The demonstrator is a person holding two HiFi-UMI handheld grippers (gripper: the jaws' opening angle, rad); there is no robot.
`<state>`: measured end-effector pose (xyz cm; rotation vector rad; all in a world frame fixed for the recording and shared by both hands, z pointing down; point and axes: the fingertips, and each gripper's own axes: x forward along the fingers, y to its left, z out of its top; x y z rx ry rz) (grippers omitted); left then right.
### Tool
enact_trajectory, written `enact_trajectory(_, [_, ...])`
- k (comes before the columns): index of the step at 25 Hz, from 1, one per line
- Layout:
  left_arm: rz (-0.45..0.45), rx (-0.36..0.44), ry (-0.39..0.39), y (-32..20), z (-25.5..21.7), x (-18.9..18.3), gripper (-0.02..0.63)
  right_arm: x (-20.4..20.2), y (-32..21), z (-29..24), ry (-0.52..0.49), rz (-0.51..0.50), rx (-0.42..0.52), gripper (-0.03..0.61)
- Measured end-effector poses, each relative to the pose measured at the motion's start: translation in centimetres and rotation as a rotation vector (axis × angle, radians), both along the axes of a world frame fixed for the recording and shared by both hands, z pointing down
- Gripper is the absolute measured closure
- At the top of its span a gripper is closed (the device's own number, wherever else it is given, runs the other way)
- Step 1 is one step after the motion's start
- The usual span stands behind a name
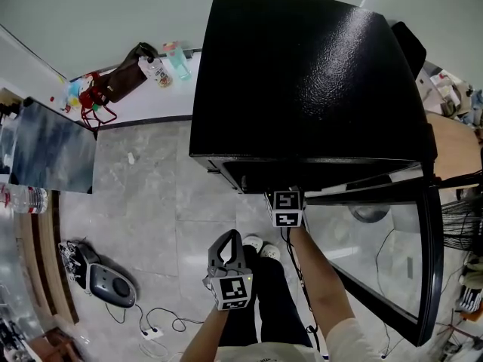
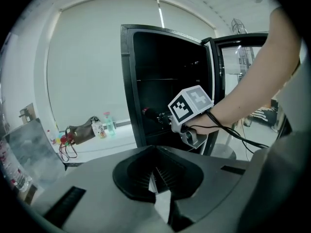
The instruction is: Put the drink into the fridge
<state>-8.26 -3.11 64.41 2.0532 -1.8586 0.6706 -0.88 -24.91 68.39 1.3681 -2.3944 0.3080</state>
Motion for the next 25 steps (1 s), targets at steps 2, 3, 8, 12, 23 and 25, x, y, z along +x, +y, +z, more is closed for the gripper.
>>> enact_trajectory(2, [-0.004, 0.002, 0.004, -0.2, -0.1, 0.0, 0.609, 0.1, -0.2, -0.2, -0.002, 0.003, 0.0, 0.584])
enact_trajectory(3, [-0.007, 0.003, 0.004, -0.3, -0.1, 0.0, 0.609, 0.2, -0.2, -0.3, -0.006, 0.007, 0.002, 0.584])
enact_trajectory(8, [-0.024, 0.024, 0.011, -0.9, -0.7, -0.4, 0.609, 0.9, -0.1, -1.4, -0.046, 0.038, 0.013, 0.583])
enact_trajectory(12, [-0.034, 0.047, 0.022, -2.1, -2.1, -0.7, 0.609, 1.6, 1.0, -2.8, -0.068, 0.044, 0.022, 0.583])
enact_trajectory(23, [-0.041, 0.16, 0.035, -5.4, -9.3, -1.3, 0.609, 3.0, 7.2, -13.1, -0.137, -0.012, 0.062, 0.583])
enact_trajectory(25, [-0.035, 0.181, 0.044, -5.7, -11.1, -1.1, 0.609, 3.5, 8.5, -15.4, -0.158, 0.0, 0.07, 0.583])
